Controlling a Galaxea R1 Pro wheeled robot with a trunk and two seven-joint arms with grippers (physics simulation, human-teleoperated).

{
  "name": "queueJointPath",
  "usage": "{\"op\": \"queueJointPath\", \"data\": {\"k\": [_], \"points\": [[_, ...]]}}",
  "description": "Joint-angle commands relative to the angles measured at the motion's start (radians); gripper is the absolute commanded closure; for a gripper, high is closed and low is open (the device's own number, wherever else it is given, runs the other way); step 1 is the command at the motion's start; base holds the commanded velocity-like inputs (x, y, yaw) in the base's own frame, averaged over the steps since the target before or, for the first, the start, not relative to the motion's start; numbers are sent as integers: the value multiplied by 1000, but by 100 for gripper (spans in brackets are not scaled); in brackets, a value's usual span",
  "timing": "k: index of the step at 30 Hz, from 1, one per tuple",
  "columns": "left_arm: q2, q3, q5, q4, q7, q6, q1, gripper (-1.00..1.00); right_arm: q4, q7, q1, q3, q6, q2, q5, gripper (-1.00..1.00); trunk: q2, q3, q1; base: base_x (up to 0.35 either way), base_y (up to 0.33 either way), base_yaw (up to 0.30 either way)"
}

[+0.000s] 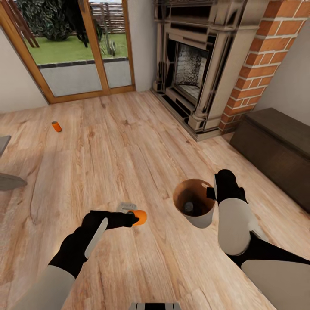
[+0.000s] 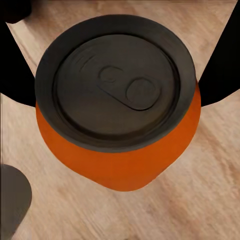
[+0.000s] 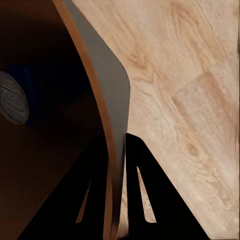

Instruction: Put the three can of soda from the living room inside the tash can in the kitchen.

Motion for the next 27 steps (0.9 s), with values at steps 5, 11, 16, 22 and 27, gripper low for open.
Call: {"op": "queueJointPath", "data": {"k": [5,11,16,22,27], "points": [[8,0,3,-102,-9,59,37,100,-26,5,44,43,0,0,-33,100,35,16,-20,0,0,0],[9,1,5,-175,-13,103,64,100,-23,5,77,54,-40,0,-35,100,77,35,-43,0,0,0],[10,1,5,-218,-28,116,75,100,-20,8,103,56,-71,0,-37,100,112,50,-62,0,0,0],[10,1,6,-242,-45,127,86,100,27,0,118,102,-123,0,-38,100,154,69,-85,0,0,0],[10,1,6,-284,-64,161,92,100,33,2,119,193,-108,0,-55,100,189,85,-104,0,0,0]]}}
